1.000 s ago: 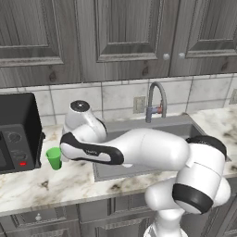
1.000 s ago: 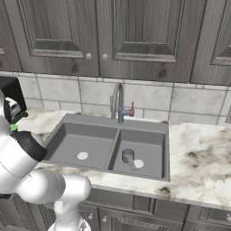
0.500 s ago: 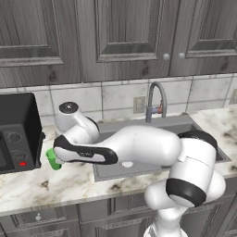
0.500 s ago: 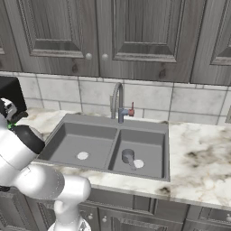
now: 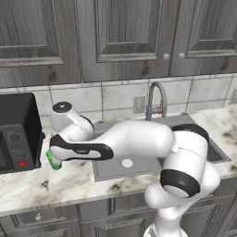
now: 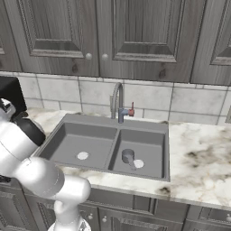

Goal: Move any existing items from the left basin to the right basin for drying. Then move the cup from the counter to the left basin of the sink for washing.

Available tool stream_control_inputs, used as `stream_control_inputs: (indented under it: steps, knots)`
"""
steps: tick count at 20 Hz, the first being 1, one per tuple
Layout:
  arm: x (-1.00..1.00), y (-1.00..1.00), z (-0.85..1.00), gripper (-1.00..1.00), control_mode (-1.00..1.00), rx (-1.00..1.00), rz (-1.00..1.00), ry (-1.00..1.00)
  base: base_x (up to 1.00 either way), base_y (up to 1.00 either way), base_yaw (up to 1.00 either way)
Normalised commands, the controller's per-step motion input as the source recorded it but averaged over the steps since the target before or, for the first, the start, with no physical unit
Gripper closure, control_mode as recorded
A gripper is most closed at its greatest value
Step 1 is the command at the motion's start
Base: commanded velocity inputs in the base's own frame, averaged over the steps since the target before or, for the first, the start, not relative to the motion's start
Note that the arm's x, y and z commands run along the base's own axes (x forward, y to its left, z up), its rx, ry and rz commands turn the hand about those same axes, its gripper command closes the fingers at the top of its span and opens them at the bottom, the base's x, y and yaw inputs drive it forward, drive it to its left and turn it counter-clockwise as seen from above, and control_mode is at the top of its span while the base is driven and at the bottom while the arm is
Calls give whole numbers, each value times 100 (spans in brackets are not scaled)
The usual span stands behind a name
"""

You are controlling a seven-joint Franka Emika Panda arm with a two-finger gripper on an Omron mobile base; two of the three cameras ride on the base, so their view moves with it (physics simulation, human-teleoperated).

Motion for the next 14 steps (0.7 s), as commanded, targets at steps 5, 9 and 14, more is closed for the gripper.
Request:
stream_control_inputs:
  steps: [5,9,14]
  knots:
    - [7,9,-18,-100,-100,-7,0,0,0,0,0]
    - [5,4,-6,-100,-100,-4,0,0,0,0,0]
    - [9,6,-1,-100,-100,-2,0,1,0,0,0]
